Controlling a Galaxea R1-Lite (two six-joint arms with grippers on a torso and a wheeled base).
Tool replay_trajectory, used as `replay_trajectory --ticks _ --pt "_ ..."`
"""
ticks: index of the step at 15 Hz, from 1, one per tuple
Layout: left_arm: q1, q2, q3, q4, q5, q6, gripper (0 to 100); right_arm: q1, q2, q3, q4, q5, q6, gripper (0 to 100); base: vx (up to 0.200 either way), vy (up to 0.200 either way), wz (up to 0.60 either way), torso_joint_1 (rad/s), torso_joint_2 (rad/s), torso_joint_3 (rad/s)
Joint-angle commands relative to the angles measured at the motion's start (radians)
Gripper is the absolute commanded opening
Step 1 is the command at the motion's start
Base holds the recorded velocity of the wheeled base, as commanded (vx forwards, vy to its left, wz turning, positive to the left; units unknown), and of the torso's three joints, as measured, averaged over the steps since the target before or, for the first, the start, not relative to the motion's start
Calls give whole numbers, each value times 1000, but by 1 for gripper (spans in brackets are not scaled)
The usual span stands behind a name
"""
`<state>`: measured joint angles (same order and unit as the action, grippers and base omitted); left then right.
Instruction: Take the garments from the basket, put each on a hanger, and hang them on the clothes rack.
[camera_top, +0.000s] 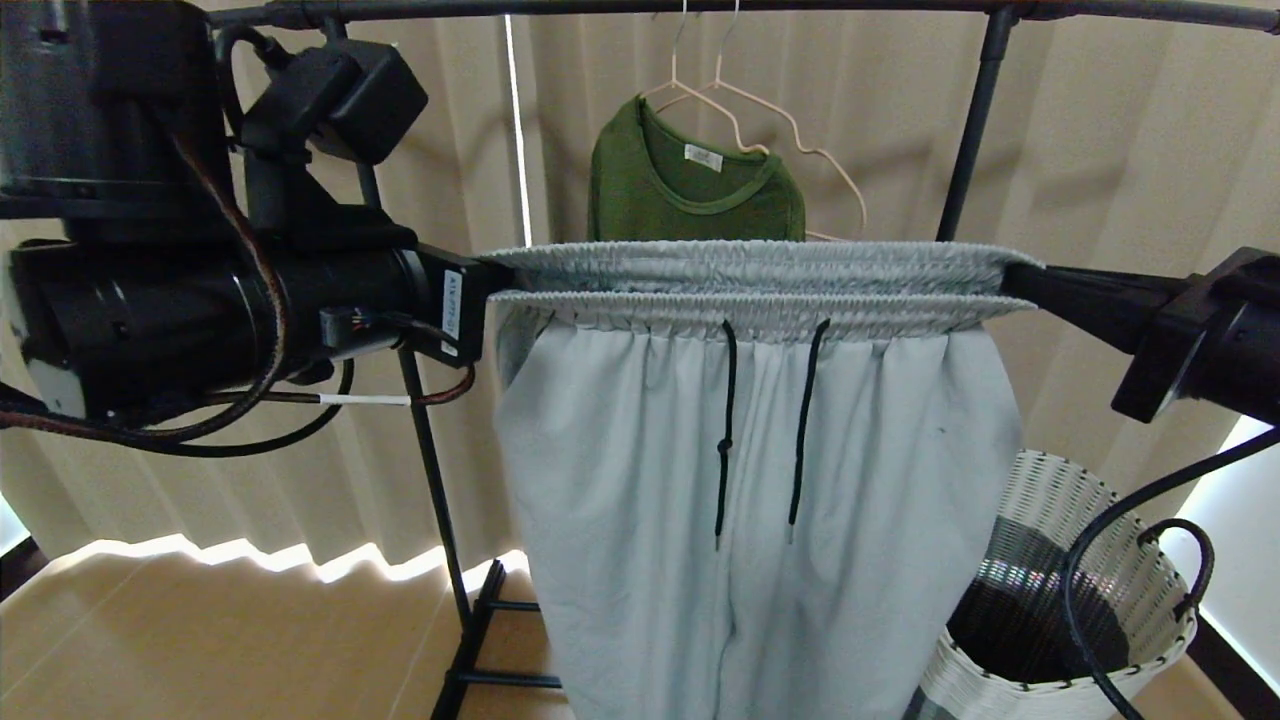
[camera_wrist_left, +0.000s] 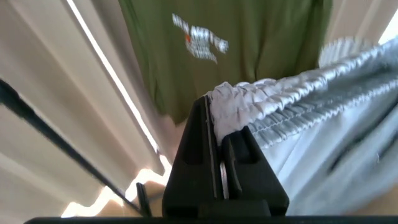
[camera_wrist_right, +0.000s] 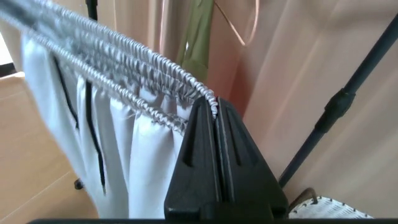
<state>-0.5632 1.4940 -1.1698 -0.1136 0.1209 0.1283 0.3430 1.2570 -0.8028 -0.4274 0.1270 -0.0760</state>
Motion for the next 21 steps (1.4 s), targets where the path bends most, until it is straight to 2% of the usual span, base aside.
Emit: replay_trajectory --ticks 1,3,5,12,13,17,18,21 --pt "-3 -46 2 8 -3 -1 0 1 30 -27 -34 2 1 0 0 0 0 0 0 0" --pt "-21 -74 13 8 -3 -1 0 1 64 -50 -108 3 2 0 0 0 0 0 0 0" --pt "-34 -81 15 5 -3 -1 0 2 62 -10 -111 3 2 0 0 0 0 0 0 0" --pt "-37 -87 41 -1 0 2 0 2 64 19 -111 3 2 0 0 0 0 0 0 0" --pt "-35 -86 42 -1 0 2 0 4 65 24 -111 3 2 100 0 0 0 0 0 0" --pt "-24 -80 67 0 6 2 0 4 61 74 -111 2 2 100 0 0 0 0 0 0" --pt "32 -71 102 -1 6 4 0 21 56 122 -117 3 4 100 0 0 0 0 0 0" --pt "82 -54 119 -1 17 2 0 56 51 119 -119 3 5 100 0 0 0 0 0 0"
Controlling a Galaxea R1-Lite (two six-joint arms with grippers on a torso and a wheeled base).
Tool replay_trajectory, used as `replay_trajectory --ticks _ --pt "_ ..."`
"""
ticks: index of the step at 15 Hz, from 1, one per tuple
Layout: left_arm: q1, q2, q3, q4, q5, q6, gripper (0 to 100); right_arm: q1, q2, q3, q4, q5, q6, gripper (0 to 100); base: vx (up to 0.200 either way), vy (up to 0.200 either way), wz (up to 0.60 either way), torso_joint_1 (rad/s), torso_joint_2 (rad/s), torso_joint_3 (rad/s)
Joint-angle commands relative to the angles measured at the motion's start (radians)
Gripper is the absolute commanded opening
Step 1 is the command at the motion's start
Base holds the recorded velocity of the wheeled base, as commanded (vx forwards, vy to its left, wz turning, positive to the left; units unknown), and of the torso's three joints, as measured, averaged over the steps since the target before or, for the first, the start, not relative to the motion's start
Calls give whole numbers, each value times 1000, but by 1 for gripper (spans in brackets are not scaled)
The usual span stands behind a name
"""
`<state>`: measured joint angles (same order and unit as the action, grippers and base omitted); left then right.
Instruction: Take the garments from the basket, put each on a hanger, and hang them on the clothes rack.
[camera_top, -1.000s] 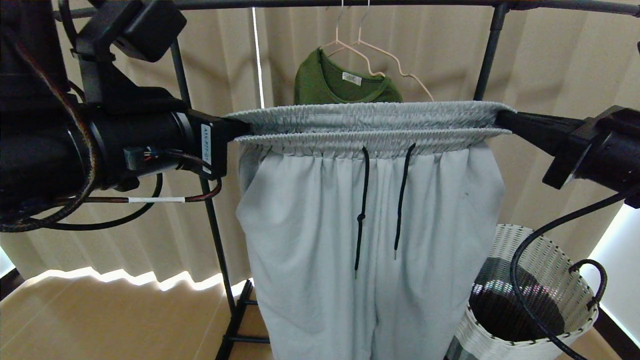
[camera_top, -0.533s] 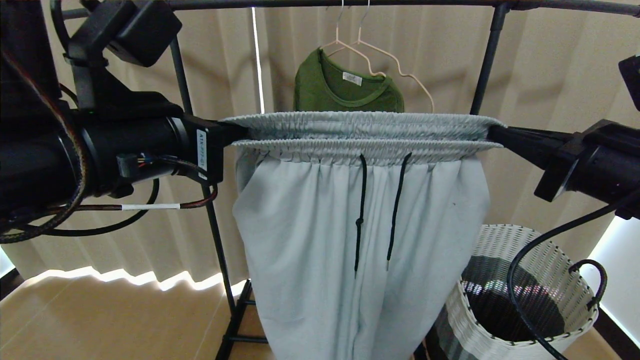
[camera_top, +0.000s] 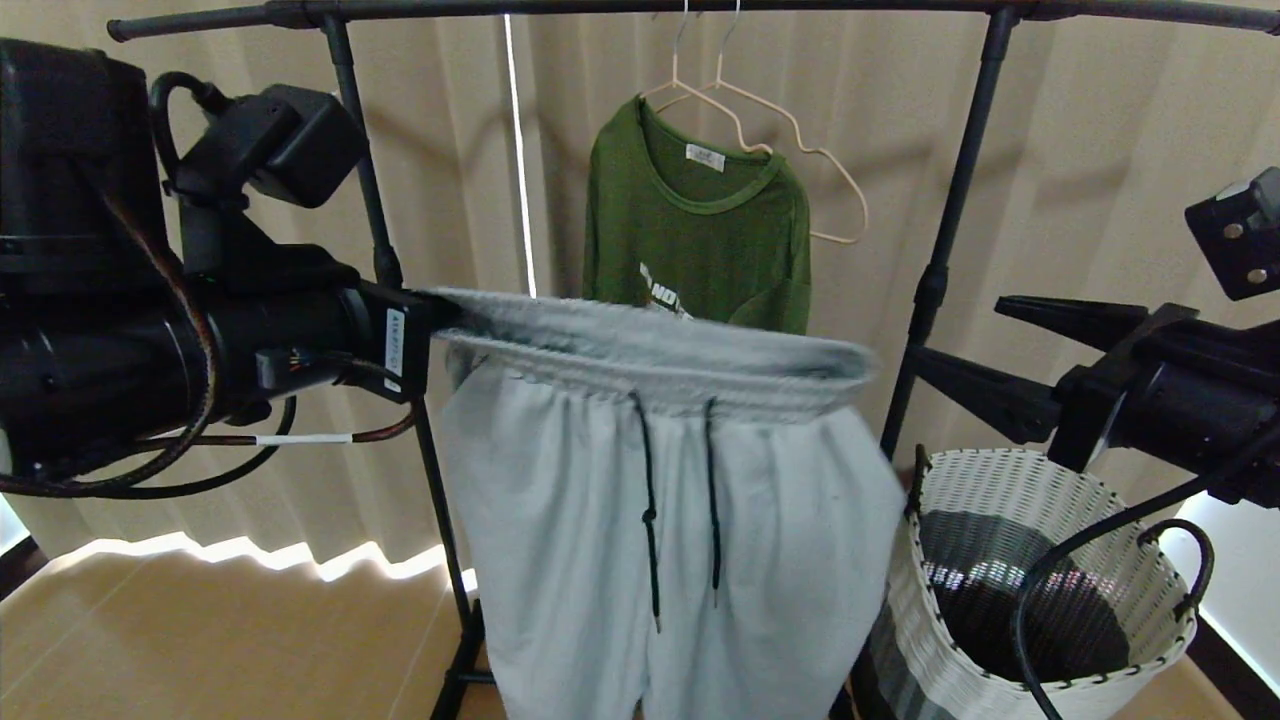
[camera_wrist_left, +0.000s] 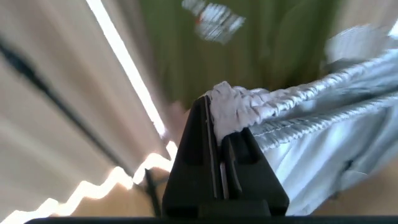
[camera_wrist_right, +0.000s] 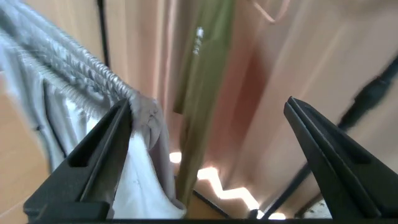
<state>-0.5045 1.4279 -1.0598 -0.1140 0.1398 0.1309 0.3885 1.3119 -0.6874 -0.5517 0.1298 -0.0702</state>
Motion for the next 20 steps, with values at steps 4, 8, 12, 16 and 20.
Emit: replay_trajectory --ticks 4,8,12,16,20 --pt "41 13 37 -3 4 3 0 33 1 25 -40 10 -2 100 0 0 0 0 0 0" --pt "64 -27 66 -1 9 7 0 3 -3 75 -34 -19 -65 100 0 0 0 0 0 0" --pt "110 -116 121 -1 6 13 0 -154 -16 114 -63 -64 -145 100 0 0 0 0 0 0" --pt "136 -230 211 -1 1 15 0 -246 1 207 -228 -62 -183 100 0 0 0 0 0 0" --pt "202 -279 233 4 -2 15 0 -264 47 304 -372 -64 -184 100 0 0 0 0 0 0"
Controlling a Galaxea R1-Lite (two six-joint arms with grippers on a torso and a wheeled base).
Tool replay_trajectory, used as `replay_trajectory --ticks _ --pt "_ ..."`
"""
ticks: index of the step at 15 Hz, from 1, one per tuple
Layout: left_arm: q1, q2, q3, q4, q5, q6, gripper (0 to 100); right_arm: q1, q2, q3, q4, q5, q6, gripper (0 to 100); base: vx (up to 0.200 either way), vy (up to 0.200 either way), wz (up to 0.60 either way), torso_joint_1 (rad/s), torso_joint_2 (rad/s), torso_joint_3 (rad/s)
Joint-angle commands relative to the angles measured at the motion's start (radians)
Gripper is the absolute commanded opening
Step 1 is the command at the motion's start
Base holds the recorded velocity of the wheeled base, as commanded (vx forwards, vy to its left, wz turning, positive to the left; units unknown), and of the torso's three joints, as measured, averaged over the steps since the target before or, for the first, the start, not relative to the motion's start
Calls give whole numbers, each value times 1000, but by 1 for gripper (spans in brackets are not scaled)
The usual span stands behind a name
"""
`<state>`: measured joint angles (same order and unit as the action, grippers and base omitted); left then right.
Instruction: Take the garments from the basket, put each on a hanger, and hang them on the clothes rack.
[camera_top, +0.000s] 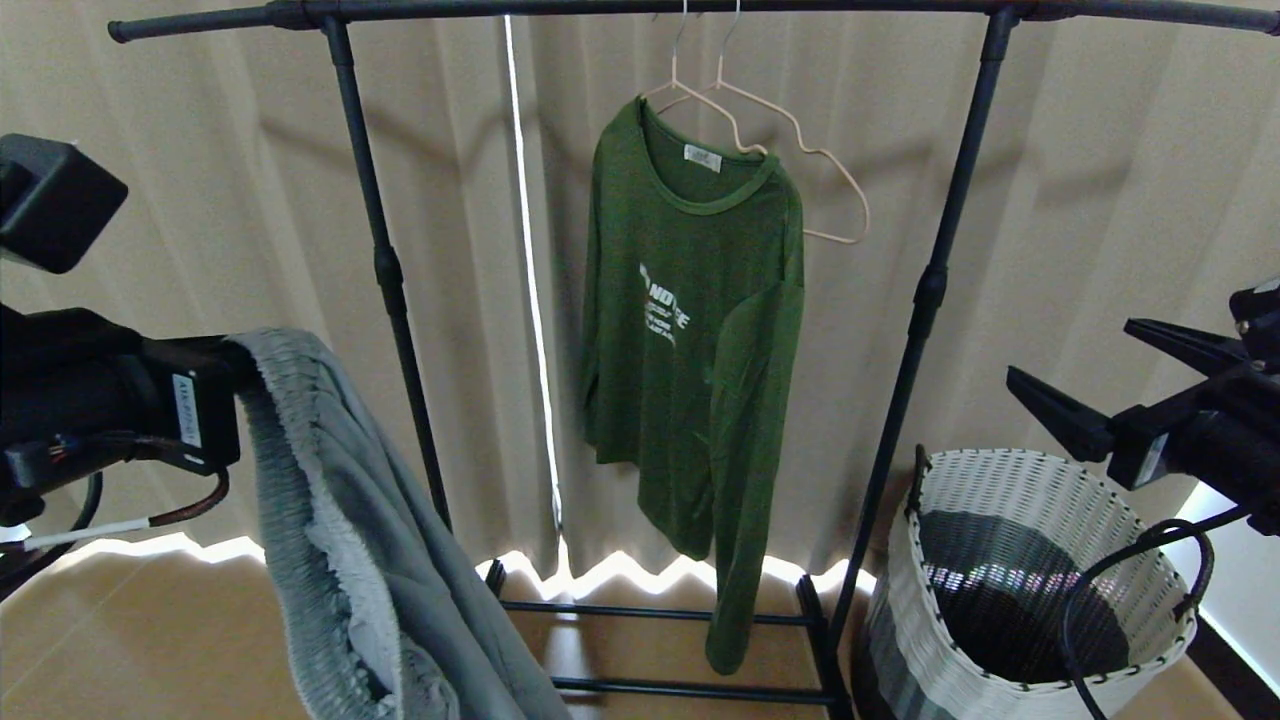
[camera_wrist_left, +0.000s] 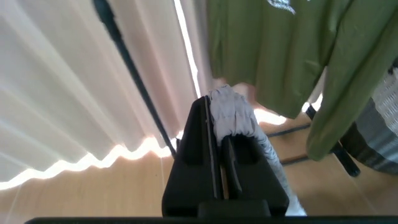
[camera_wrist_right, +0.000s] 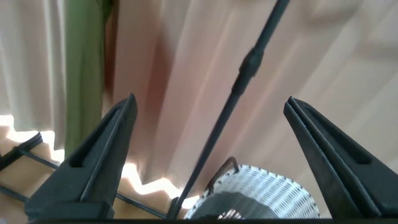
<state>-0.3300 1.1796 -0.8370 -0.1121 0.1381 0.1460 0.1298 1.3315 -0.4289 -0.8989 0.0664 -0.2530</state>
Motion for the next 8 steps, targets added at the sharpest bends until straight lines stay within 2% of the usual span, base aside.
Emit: replay_trajectory --ticks 1,3,8 --pt "39 -34 26 -3 0 1 0 -9 37 68 -61 0 -2 100 0 0 0 0 0 0" --pt "39 -47 58 -3 -9 1 0 -50 74 85 -120 0 -3 100 0 0 0 0 0 0" --pt "40 -71 68 -3 -49 0 0 -105 104 90 -140 0 -34 100 0 0 0 0 0 0"
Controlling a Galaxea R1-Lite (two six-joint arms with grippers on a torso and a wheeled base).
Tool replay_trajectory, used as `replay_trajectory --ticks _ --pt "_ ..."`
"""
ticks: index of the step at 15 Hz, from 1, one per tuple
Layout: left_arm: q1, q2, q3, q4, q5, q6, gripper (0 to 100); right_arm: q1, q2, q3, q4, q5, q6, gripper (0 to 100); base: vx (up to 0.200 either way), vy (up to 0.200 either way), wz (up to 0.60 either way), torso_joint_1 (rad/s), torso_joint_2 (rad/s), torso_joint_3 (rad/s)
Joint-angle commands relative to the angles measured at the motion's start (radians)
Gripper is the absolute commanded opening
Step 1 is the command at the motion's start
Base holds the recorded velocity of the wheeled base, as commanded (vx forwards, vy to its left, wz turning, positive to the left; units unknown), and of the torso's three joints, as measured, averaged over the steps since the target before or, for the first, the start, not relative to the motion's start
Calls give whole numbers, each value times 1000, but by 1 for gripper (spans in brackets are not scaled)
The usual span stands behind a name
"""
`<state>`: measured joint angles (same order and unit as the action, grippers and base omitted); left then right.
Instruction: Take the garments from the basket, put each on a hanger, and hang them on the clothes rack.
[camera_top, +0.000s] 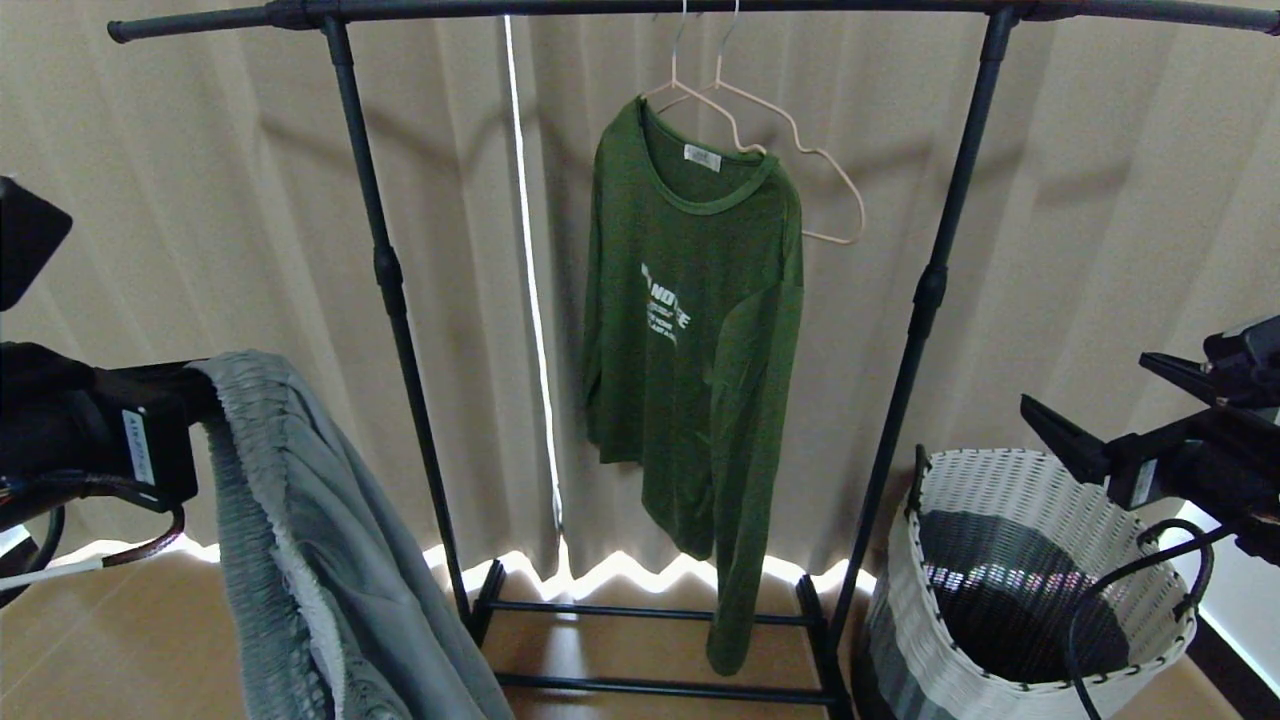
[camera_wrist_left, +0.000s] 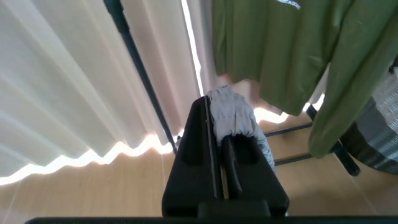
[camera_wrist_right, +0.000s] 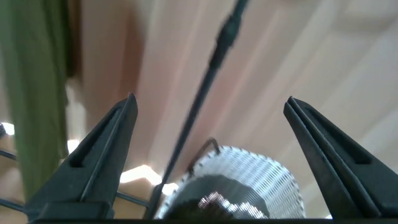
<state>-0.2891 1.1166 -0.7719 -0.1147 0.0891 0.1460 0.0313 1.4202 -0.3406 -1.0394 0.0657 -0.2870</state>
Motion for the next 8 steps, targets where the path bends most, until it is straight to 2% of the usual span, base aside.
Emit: replay_trajectory --ticks 1,6,8 --pt "-1 -8 5 0 0 0 0 -7 14 11 -1 -1 -8 100 0 0 0 0 0 0" --pt "-1 -17 26 0 -2 1 0 -8 5 40 -4 -1 -21 100 0 0 0 0 0 0" --pt "-1 -35 39 0 -2 3 0 -8 6 51 -41 -1 -27 100 0 0 0 0 0 0"
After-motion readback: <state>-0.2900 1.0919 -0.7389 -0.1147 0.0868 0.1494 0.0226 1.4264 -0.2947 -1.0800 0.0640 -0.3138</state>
